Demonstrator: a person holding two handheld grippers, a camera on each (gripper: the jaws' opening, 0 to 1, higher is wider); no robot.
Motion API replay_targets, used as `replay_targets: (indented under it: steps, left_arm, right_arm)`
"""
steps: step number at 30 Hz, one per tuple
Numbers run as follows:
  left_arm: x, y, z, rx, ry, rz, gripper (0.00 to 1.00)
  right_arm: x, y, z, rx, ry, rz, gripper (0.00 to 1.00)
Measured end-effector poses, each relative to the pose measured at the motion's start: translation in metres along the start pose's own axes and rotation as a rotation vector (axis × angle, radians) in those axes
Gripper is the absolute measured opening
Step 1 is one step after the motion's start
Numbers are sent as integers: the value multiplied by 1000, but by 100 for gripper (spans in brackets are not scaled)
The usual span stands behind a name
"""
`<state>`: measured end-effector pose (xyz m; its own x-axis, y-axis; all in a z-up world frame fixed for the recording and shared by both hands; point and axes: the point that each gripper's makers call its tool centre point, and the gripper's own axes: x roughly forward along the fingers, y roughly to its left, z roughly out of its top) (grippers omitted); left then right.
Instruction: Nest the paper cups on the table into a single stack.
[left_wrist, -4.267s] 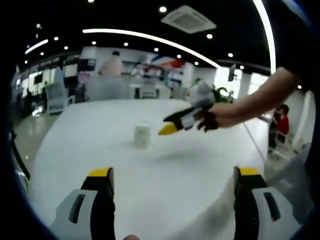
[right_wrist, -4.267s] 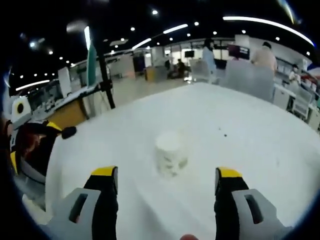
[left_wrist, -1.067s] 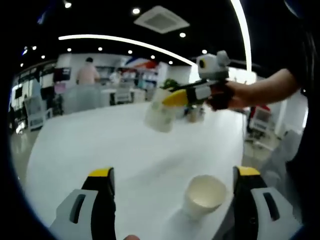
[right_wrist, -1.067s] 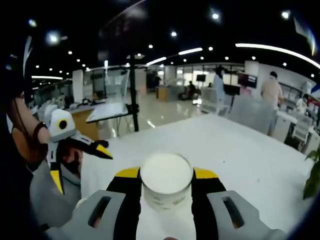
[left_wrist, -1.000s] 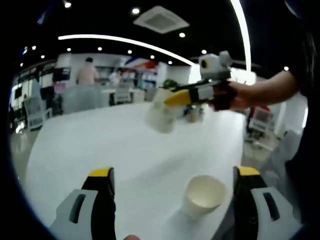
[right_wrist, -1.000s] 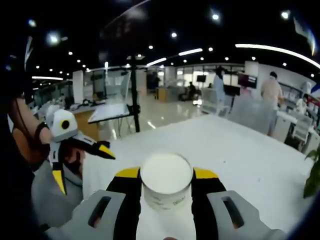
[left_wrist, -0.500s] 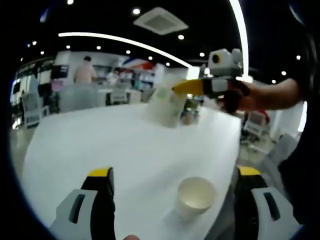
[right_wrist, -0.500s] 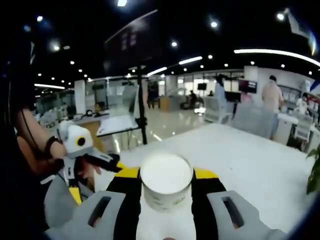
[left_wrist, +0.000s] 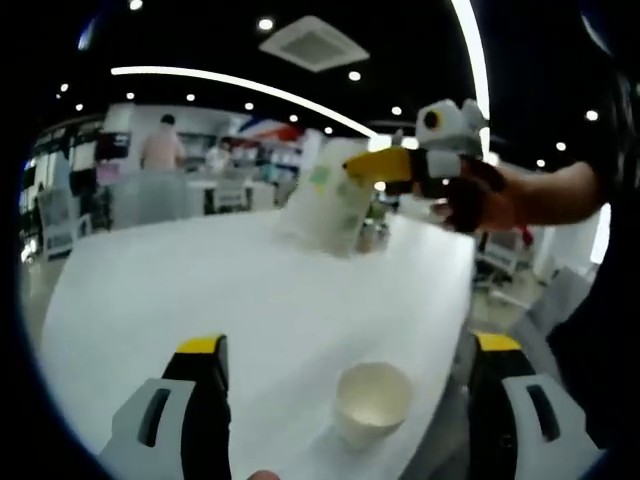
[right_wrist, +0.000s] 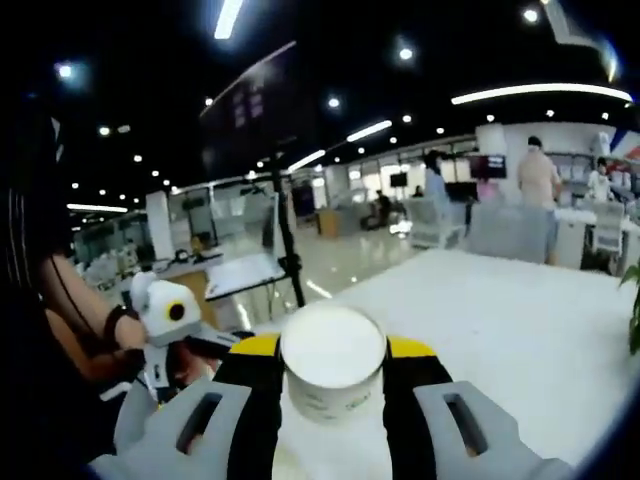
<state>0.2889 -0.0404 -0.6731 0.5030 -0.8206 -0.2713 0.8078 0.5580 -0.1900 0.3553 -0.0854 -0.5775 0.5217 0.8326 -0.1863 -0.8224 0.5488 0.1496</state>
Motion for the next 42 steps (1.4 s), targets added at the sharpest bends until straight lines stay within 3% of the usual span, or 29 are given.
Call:
replay_targets:
  steps: [5, 10, 18, 22, 34, 42]
  left_arm:
    - [2, -11, 0, 10, 8, -23, 97]
    - [8, -27, 4, 5, 7, -62, 93]
    - [7, -43, 23, -10, -71, -106, 86]
    - [2, -43, 27, -41, -91, -101, 80]
    - [-17, -32, 34, -64, -139, -79, 62]
    - [-25, -31, 39, -95, -156, -113, 43]
  right_arm:
    - [0, 16, 5, 32, -37, 52, 36]
    - [5, 31, -6, 23, -12, 97, 36]
    - [5, 42, -20, 15, 17, 142, 36]
    - [3, 44, -26, 3, 26, 154, 36]
    - [0, 54, -36, 81, 13, 240, 36]
    - [-5, 63, -44, 123, 7, 296, 36]
